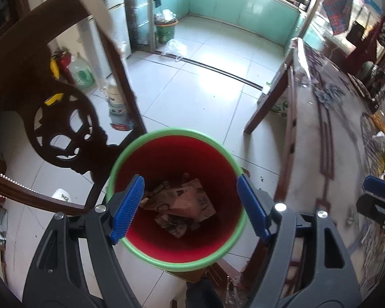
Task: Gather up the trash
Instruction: 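Grasp the crumpled silver foil wad with the right gripper while the left gripper grasps a crumpled paper wad, then carry the foil wad and paper wad over the red bin with both grippers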
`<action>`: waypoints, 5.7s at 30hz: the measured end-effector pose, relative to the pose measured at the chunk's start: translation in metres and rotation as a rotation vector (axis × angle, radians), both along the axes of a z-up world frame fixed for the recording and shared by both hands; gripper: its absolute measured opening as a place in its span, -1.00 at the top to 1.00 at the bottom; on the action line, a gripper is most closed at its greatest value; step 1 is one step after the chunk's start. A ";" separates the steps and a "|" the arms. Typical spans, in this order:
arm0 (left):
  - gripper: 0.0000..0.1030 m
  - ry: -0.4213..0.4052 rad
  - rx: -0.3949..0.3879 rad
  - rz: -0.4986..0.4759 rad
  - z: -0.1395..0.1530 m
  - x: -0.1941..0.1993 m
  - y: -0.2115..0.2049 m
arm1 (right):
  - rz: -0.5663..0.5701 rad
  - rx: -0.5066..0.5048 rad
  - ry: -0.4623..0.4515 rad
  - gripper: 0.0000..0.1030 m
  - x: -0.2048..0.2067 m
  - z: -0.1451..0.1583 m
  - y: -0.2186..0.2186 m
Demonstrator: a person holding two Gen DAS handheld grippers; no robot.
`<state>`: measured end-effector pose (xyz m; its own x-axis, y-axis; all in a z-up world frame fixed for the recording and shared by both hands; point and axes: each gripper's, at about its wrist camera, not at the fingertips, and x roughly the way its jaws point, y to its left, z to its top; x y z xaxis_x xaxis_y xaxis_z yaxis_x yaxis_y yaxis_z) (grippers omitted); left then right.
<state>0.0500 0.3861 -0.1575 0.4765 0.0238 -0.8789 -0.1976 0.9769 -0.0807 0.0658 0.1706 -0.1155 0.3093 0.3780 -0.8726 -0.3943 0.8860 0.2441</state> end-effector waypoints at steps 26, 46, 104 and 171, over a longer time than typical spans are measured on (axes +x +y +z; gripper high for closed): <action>-0.41 -0.009 -0.125 -0.425 0.014 0.013 -0.381 | -0.372 -0.044 -0.006 -0.16 -0.046 0.000 -0.366; 0.58 0.044 -0.095 -0.581 -0.014 0.060 -0.498 | -0.451 -0.010 -0.045 -0.17 -0.015 0.011 -0.473; 0.42 -0.060 -0.170 -0.399 0.033 0.009 -0.390 | -0.275 0.032 -0.131 0.07 0.004 0.033 -0.369; 0.42 0.035 -0.117 0.011 -0.010 -0.001 0.031 | 0.085 0.067 0.003 0.02 0.018 0.009 0.053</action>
